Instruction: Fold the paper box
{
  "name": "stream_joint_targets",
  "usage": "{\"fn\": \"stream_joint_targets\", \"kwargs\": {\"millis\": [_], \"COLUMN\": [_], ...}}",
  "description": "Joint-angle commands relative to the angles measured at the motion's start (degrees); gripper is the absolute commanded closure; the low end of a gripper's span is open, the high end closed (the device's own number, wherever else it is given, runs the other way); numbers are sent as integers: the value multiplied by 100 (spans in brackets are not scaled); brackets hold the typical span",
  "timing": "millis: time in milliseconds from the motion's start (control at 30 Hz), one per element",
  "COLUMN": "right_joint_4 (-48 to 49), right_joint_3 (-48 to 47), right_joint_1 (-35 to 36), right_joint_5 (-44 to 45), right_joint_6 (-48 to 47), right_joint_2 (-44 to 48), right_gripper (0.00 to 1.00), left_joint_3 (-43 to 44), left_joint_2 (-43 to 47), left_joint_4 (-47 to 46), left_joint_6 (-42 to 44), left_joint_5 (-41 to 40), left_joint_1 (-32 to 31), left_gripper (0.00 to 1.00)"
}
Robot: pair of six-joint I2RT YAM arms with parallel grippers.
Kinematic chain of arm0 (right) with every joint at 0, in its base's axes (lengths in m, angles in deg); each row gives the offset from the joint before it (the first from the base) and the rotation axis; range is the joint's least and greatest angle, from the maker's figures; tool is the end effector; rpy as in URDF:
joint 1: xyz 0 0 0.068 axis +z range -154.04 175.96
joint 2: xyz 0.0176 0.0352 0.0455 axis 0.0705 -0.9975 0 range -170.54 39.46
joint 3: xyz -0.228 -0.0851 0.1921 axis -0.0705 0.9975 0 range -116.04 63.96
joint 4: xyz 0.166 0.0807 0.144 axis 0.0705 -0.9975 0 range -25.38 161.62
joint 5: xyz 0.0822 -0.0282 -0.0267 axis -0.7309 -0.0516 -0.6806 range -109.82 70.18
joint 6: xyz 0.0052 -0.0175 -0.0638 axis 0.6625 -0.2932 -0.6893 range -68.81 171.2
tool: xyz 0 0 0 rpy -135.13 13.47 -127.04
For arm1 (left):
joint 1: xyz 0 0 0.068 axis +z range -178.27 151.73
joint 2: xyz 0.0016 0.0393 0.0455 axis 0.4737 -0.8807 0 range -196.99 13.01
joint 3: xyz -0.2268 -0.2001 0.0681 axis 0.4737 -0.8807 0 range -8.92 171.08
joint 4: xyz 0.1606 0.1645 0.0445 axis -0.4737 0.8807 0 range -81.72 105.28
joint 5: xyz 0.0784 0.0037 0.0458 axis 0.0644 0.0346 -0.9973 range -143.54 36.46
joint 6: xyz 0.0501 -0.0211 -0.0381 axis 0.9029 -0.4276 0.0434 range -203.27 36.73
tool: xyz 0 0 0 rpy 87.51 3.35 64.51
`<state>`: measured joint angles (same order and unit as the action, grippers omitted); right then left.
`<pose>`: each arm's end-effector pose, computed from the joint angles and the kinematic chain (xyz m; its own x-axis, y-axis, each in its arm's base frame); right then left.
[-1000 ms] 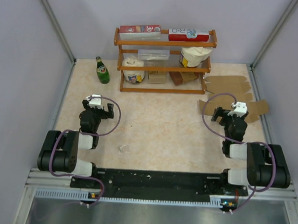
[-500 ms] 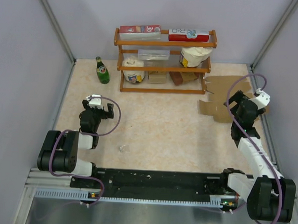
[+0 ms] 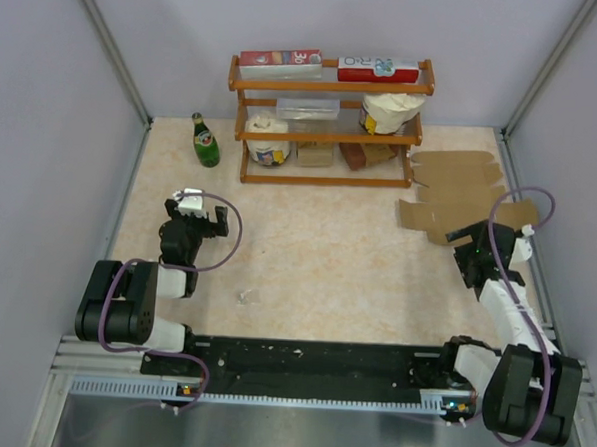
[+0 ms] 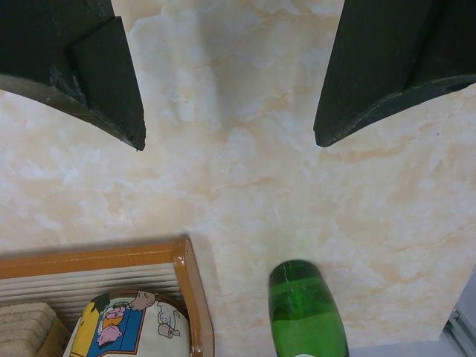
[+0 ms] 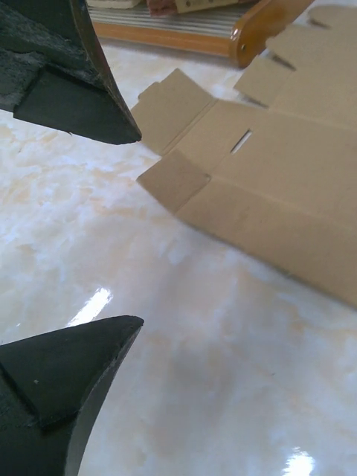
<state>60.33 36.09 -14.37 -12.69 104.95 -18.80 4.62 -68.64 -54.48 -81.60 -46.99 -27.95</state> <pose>0.1675 -0.0372 0.2294 -0.1695 0.8444 -0.5082 0.6868 0.4711 0.5536 0.2380 -0.0047 0.2231 -0.0900 0.0285 -0.9955 0.1107 0.9937 0.0184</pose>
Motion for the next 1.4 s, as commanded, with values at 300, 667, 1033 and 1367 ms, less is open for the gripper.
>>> {"fn": "stream_joint_targets", "kwargs": {"millis": [300,667,1033,1367], "right_joint_4": [1374,2376,2974,4002], "right_joint_3": [538,617,696,872], "right_joint_1": [-532,-822,-901,-910], "right_joint_5": [-968,-1469,-1461,-1662], "right_joint_6": [645,1005,1084,1172], "right_joint_2": [-932,-2171,-2550,-2813], "right_gripper": [11,20,28,39], "left_joint_3": [175,184,175,175], "left_joint_2": [-18,-18,-18,-18], "left_joint_4": [-175,-175,-166,-175], "left_joint_6": [52,53,61,61], "left_joint_5": [-57,-74,-83,-83], "left_joint_1": [-5,-5,-5,-5], "left_gripper": [1,1,1,1]}}
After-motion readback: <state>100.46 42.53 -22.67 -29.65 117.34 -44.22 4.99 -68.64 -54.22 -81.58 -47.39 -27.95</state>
